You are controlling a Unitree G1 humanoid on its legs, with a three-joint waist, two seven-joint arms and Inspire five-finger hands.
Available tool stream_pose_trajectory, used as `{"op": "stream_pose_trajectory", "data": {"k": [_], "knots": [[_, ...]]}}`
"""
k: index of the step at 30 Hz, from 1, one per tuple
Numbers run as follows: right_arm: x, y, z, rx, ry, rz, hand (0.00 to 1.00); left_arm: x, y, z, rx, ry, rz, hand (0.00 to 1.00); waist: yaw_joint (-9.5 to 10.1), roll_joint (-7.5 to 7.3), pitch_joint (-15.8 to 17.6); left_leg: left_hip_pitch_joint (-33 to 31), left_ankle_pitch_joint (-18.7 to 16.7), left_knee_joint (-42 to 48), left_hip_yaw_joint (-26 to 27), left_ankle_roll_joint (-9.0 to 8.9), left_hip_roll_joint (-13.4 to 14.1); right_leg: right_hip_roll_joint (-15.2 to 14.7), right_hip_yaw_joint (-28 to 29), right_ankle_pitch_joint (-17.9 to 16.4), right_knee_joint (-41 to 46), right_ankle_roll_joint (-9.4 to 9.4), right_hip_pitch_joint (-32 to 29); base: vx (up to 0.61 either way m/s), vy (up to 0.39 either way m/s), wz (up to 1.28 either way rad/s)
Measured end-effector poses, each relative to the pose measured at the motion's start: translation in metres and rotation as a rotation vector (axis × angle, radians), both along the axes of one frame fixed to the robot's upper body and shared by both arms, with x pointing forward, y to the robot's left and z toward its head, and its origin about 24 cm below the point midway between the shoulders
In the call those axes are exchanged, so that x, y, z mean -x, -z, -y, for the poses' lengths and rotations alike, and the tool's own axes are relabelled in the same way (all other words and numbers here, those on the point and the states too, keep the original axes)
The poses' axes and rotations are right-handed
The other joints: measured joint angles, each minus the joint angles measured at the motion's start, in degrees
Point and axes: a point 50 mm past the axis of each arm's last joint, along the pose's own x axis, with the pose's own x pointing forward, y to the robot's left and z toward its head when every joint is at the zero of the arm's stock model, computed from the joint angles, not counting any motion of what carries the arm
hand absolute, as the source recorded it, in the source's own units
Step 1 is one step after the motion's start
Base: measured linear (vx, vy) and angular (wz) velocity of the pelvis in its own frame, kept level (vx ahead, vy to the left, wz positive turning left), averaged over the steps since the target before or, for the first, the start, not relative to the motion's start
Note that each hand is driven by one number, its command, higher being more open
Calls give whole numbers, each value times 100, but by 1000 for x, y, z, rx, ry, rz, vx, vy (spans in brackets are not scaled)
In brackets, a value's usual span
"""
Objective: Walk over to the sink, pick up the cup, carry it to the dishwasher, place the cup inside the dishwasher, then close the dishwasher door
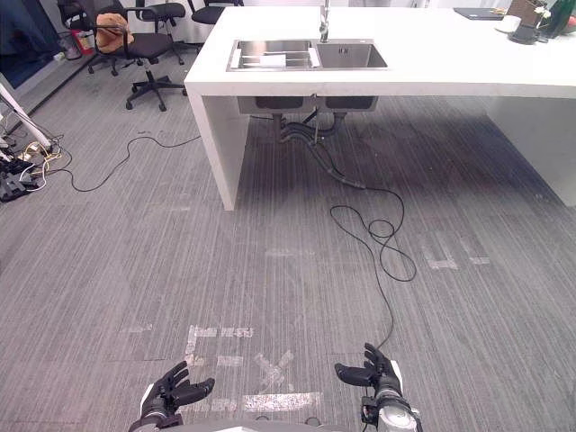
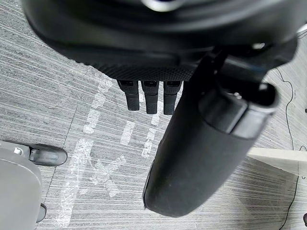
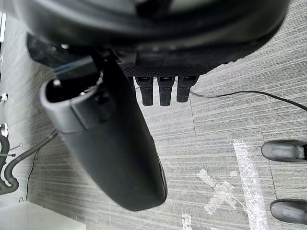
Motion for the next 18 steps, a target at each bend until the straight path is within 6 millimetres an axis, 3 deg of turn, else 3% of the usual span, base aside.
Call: {"op": "stream_pose_trajectory", "data": {"k": [8, 11, 14, 16, 18], "knots": [[-5, -3, 1, -13, 28, 28, 90, -11, -5, 5, 2, 37, 47, 90, 11, 24, 50, -135, -20, -27, 94, 2, 0, 0, 66, -5, 29, 1, -180, 0, 3, -4], [-22, -10, 2, -7, 28, 78, 90, -26, -15, 4, -3, 29, 127, 90, 39, 36, 221, -471, -343, 475, 304, 65, 26, 2, 231, -148, 333, -9, -475, 5, 13, -31], [-26, -14, 7, 8, 57, 101, 90, -36, -23, 2, -5, 24, 186, 90, 58, 37, 347, -672, -879, 1186, 445, 190, 6, -111, 278, -929, 1673, 210, -974, 48, 30, -16], [-25, -14, 10, 15, 57, 96, 90, -37, -24, 3, -4, 27, 192, 90, 96, 41, 356, -647, -1154, 1387, 527, 291, 0, -202, 106, -1128, 2702, 435, -1385, 141, 57, -19], [-25, -13, 7, 8, 53, 92, 90, -41, -26, 2, -13, 48, 199, 90, 92, -4, 449, -459, -1277, 1498, 511, 320, -16, -343, -78, -1108, 4090, 462, -1908, 218, 43, -2]]}}
